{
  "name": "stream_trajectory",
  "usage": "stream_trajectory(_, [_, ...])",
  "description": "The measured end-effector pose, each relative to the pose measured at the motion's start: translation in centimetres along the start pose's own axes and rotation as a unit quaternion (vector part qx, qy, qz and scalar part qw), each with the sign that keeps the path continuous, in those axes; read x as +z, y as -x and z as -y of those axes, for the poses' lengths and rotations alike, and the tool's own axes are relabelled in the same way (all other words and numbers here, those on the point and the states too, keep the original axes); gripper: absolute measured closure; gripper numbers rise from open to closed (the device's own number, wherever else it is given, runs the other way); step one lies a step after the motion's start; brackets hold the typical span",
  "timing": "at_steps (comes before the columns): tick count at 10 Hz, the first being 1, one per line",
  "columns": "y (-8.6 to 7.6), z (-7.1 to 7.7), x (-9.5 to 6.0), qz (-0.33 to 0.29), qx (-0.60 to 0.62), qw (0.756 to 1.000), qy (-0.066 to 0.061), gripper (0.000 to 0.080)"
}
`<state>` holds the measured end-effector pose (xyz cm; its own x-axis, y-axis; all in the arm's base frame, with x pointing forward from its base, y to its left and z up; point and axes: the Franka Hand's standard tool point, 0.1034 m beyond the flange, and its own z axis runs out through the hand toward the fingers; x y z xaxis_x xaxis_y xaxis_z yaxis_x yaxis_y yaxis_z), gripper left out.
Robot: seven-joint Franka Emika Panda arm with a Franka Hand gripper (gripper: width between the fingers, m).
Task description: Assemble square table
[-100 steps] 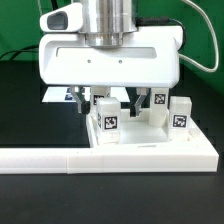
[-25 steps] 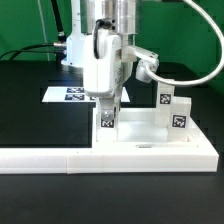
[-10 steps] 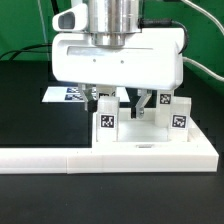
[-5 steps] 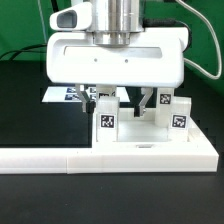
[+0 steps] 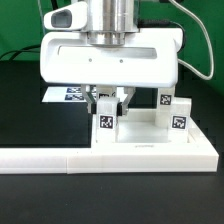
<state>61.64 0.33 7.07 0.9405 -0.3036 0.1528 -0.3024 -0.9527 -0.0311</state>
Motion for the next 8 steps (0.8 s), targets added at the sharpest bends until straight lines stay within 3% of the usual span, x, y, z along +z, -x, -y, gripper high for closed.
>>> stream_trajectory(4, [-0.11, -0.30, -0.01, -0.001, 0.024, 1.000, 0.004, 0.0505])
stream_trajectory(8, [-0.01, -0.83, 0.03, -0.002, 0.134, 0.991, 0.010, 0.0501])
